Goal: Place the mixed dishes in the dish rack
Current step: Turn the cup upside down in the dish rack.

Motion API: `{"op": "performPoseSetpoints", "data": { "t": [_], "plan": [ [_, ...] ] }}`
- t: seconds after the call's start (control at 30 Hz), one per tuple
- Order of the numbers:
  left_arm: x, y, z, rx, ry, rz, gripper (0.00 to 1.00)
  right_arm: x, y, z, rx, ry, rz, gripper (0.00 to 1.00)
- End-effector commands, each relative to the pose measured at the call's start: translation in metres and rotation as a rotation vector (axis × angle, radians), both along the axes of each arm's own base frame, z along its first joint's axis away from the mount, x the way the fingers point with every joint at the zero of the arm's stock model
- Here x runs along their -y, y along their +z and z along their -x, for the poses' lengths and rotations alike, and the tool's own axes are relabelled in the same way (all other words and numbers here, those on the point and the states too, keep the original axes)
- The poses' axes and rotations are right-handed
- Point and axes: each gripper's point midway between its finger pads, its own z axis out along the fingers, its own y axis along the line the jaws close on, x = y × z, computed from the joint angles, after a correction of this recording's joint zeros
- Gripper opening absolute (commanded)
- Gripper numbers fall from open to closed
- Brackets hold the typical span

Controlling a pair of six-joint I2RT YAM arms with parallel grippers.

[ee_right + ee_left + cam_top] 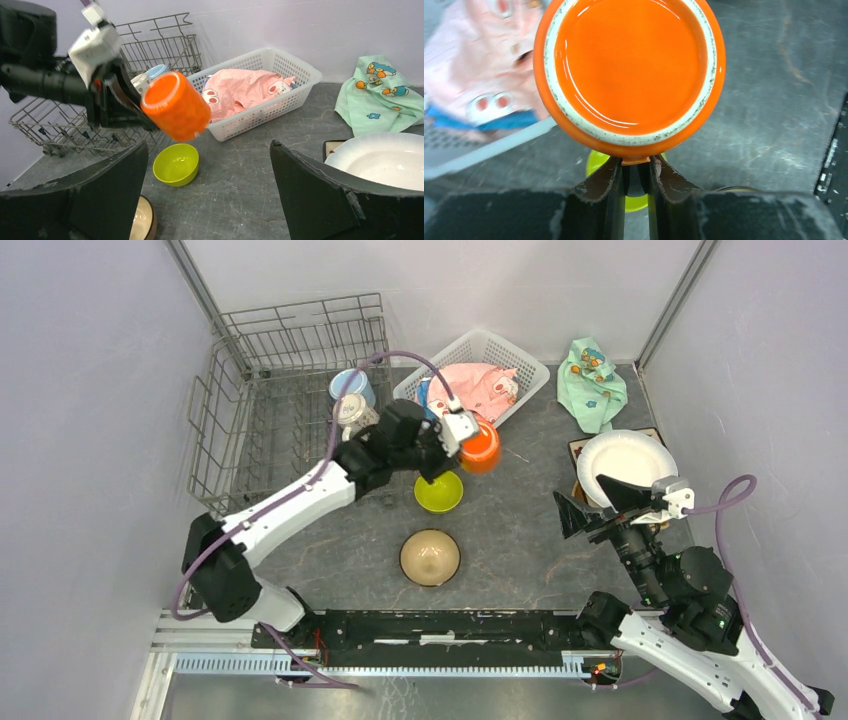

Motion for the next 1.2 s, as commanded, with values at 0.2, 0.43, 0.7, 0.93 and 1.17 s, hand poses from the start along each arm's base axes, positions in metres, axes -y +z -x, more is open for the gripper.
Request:
{"op": "performPoseSetpoints", "data": {
  "t": [0.2, 0.43, 0.7, 0.93, 1.17],
  "plan": [
    [-0.112, 0.086, -0.044, 0.130, 0.281, 0.057, 0.02, -0.016, -0.008, -0.006, 0.000, 0.030, 0.008, 0.98],
    [-0.172, 0.081, -0.052, 0.126, 0.446, 0.030, 0.02, -0.021, -0.010, -0.008, 0.000, 0.040, 0.022, 0.98],
    [-0.220, 0.048, -0.074, 0.050, 0.634, 0.003, 0.02, -0.026, -0.013, -0.008, 0.000, 0.056, 0.022, 0.98],
    [-0.221, 0.021, -0.071, 0.072, 0.564, 0.013, 0.02, -0.025, -0.011, -0.008, 0.001, 0.055, 0.043, 0.98],
    [-0.226, -0.003, -0.076, 0.011, 0.598, -0.002, 0.02, -0.017, -0.002, -0.007, 0.021, 0.030, 0.052, 0.98]
  ]
}}
